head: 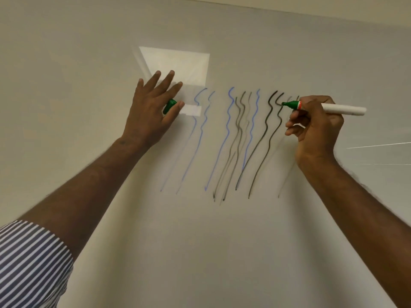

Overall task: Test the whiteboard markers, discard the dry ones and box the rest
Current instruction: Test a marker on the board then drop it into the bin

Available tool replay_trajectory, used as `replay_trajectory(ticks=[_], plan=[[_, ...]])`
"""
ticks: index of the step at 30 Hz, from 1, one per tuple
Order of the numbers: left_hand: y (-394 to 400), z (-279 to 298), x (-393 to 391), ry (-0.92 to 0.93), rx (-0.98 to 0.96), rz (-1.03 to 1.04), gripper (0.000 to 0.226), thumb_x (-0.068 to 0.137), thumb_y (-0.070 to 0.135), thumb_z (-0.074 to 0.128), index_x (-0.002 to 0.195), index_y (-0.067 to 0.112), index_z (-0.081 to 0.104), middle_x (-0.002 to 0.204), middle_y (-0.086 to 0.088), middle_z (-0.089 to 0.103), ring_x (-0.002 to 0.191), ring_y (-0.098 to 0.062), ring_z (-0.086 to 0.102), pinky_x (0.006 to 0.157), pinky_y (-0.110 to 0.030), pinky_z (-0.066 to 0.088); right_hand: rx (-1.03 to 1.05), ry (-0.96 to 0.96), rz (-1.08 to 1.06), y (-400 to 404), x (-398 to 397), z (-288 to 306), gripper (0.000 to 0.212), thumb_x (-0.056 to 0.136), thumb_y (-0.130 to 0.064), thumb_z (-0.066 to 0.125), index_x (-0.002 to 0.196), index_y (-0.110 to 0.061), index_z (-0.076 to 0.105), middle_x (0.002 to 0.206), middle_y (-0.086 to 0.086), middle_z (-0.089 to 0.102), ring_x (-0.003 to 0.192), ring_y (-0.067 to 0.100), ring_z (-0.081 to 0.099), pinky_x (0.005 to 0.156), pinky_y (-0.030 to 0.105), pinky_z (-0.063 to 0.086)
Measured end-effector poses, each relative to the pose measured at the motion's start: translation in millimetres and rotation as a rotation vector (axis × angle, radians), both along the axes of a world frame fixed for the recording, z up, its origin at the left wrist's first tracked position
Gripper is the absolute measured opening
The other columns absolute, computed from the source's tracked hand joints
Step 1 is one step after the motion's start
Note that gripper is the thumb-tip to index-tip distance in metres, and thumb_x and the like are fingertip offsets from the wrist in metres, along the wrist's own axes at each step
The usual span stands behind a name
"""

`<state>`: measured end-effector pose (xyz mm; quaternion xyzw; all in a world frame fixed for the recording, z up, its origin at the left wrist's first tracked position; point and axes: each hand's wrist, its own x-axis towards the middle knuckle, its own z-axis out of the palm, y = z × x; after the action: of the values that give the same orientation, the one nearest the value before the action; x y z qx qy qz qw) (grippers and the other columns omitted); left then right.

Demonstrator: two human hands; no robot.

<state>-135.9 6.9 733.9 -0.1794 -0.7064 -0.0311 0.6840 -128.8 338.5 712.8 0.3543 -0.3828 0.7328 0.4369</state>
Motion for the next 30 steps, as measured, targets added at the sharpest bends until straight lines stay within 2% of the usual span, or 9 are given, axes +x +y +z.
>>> replay_trajectory(ticks=[7, 14, 24, 30], plan=[[0.6, 7.4, -21.9, 0.021, 0.026, 0.086, 0.055, 0.104, 0.052, 0.036, 0.148, 0.023, 0.051, 0.164, -0.003, 0.030, 0.154, -0.029, 0.021, 0.124, -0.056, 0.008, 0.066, -0.014, -0.187, 42.7, -26.2, 11.5, 0.009, 0.092, -0.007, 0.060, 0.086, -0.013, 0.063, 0.064, 0.003, 0.062, 0.053, 0.019, 0.057, 0.043, 0.026, 0.045], [-0.4, 5.4, -30.1, 0.072, 0.028, 0.102, 0.052, 0.104, 0.048, 0.040, 0.149, 0.023, 0.050, 0.164, 0.000, 0.030, 0.154, -0.027, 0.020, 0.125, -0.054, 0.007, 0.111, 0.083, -0.303, 80.1, -54.8, 28.8, 0.011, 0.093, -0.007, 0.062, 0.091, -0.018, 0.060, 0.069, 0.003, 0.062, 0.055, 0.019, 0.058, 0.042, 0.028, 0.045], [2.5, 3.7, -26.3, 0.039, 0.061, 0.081, 0.053, 0.102, 0.049, 0.041, 0.150, 0.029, 0.047, 0.165, 0.005, 0.028, 0.156, -0.017, 0.015, 0.126, -0.050, 0.006, 0.063, 0.182, -0.351, 91.5, -90.9, 28.8, 0.011, 0.093, -0.013, 0.064, 0.088, -0.021, 0.058, 0.073, 0.007, 0.064, 0.054, 0.021, 0.058, 0.043, 0.030, 0.045], [2.7, 4.0, -24.5, 0.044, 0.070, 0.049, 0.052, 0.100, 0.047, 0.043, 0.147, 0.027, 0.051, 0.163, 0.005, 0.031, 0.155, -0.017, 0.019, 0.126, -0.050, 0.008, 0.032, 0.202, -0.379, 92.0, -96.9, 28.4, 0.007, 0.093, -0.014, 0.066, 0.090, -0.013, 0.059, 0.076, 0.011, 0.067, 0.054, 0.025, 0.061, 0.042, 0.031, 0.045]])
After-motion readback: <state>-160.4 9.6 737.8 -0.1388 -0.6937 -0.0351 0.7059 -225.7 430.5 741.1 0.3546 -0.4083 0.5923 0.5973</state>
